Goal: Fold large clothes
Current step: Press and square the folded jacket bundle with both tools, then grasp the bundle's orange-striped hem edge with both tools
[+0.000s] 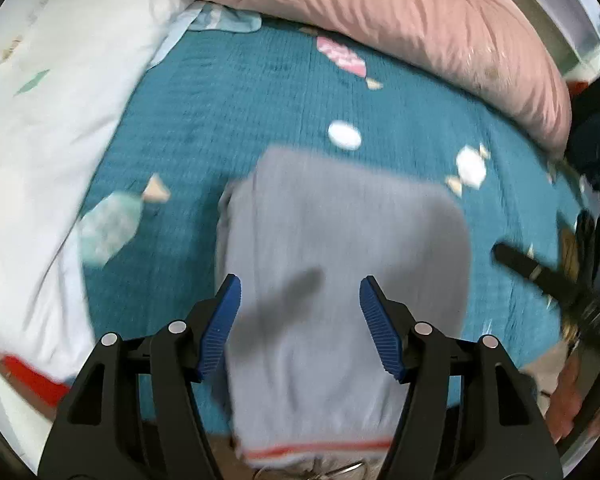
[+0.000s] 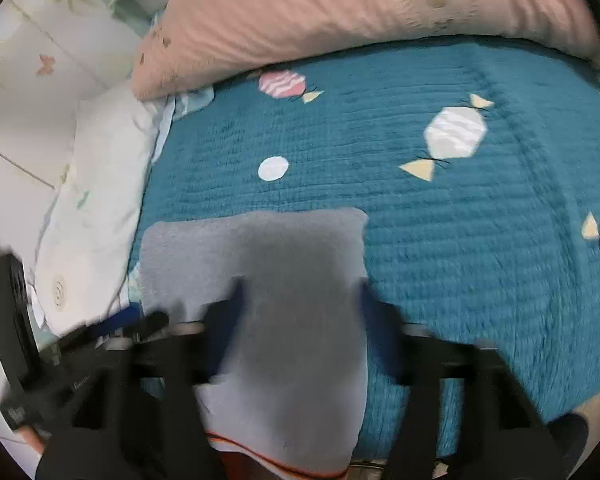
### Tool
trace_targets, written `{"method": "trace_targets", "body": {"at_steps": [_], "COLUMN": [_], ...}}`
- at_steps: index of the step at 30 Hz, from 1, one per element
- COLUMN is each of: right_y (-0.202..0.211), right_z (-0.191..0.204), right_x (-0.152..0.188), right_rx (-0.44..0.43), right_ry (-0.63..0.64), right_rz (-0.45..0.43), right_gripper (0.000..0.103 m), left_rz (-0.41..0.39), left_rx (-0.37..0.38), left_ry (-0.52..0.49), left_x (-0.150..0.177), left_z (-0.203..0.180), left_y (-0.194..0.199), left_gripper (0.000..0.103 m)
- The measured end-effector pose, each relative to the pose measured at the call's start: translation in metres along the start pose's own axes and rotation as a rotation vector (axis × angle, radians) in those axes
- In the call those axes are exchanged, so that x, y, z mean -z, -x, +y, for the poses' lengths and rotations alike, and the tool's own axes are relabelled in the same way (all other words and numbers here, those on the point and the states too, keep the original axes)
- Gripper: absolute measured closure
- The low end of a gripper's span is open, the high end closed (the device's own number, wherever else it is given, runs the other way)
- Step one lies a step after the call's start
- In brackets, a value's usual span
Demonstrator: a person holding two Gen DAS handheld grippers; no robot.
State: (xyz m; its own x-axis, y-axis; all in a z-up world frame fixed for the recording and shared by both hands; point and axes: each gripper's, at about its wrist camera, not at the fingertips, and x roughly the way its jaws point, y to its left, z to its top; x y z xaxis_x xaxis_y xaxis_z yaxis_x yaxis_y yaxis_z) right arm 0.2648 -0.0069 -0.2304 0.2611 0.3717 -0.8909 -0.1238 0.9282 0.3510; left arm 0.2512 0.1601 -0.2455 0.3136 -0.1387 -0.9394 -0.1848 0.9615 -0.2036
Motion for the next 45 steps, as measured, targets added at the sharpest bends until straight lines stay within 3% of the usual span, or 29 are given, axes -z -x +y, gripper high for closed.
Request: {"method": "trace_targets", "body": {"at_steps": [1, 3, 7, 11, 17, 21, 24, 25, 27, 28, 29, 31, 33, 40, 45], "right_y": [-0.012, -0.033, -0.075, -0.108, -0.107, -0.094, -0.072, -0.066, -0.052, -0.04, -0.032, -0.008, 0.003, -0.017, -0.049], "right_z": [0.002, 0.002, 0.009, -0.002, 0.003, 0.006, 0.008, 0.009, 0.009, 0.006, 0.004, -0.001, -0.005, -0.029, -0.035], "right_x": [-0.005, -0.01, -0.016, -0.024, -0.024, -0.019, -0.011, -0.01, -0.006, -0.002, 0.001, 0.011, 0.017, 0.035, 0.049], "right_rx": [0.0, -0.019, 0.043, 0.014, 0.028, 0.034, 0.027, 0.023, 0.013, 0.014, 0.019, 0.037, 0.032, -0.011, -0.082], "right_ry": [0.018, 0.029, 0.073, 0.036, 0.055, 0.037, 0.026, 0.026, 0.024, 0.007, -0.005, -0.023, -0.019, -0.101, -0.127], "right_rz": [0.027, 0.066, 0.128, 0.174, 0.178, 0.128, 0.074, 0.066, 0.059, 0.033, 0.004, -0.098, -0.108, 0.044, 0.164], "right_gripper": [0.087, 0.092, 0.103, 0.103, 0.103, 0.102, 0.099, 0.097, 0.074, 0.043, 0.02, 0.012, 0.009, 0.008, 0.008], "left_rz": [0.023, 0.071, 0.105, 0.086, 0.076, 0.058, 0.048, 0.048, 0.028, 0.014, -0.014, -0.039, -0.025, 0.088, 0.184], "left_rx": [0.028, 0.066, 0.089, 0.067, 0.059, 0.037, 0.061, 0.062, 0.06, 0.064, 0.08, 0.096, 0.096, 0.136, 0.219], "left_ry": [0.024, 0.074, 0.092, 0.084, 0.072, 0.052, 0.049, 0.047, 0.056, 0.062, 0.071, 0.078, 0.094, 0.15, 0.176], "left_x": [-0.01, -0.021, -0.026, -0.025, -0.026, -0.024, -0.02, -0.017, -0.008, -0.005, 0.0, 0.008, 0.015, 0.039, 0.049], "left_z": [0.003, 0.012, 0.024, 0.031, 0.032, 0.028, 0.03, 0.031, 0.037, 0.04, 0.046, 0.055, 0.064, 0.081, 0.082], "left_y": [-0.01, -0.029, -0.06, -0.081, -0.084, -0.079, -0.065, -0.058, -0.039, -0.031, -0.019, -0.003, 0.004, -0.023, -0.057], "left_gripper": [0.04, 0.04, 0.041, 0.038, 0.036, 0.036, 0.036, 0.034, 0.018, 0.012, 0.012, 0.012, 0.01, 0.01, 0.01]}}
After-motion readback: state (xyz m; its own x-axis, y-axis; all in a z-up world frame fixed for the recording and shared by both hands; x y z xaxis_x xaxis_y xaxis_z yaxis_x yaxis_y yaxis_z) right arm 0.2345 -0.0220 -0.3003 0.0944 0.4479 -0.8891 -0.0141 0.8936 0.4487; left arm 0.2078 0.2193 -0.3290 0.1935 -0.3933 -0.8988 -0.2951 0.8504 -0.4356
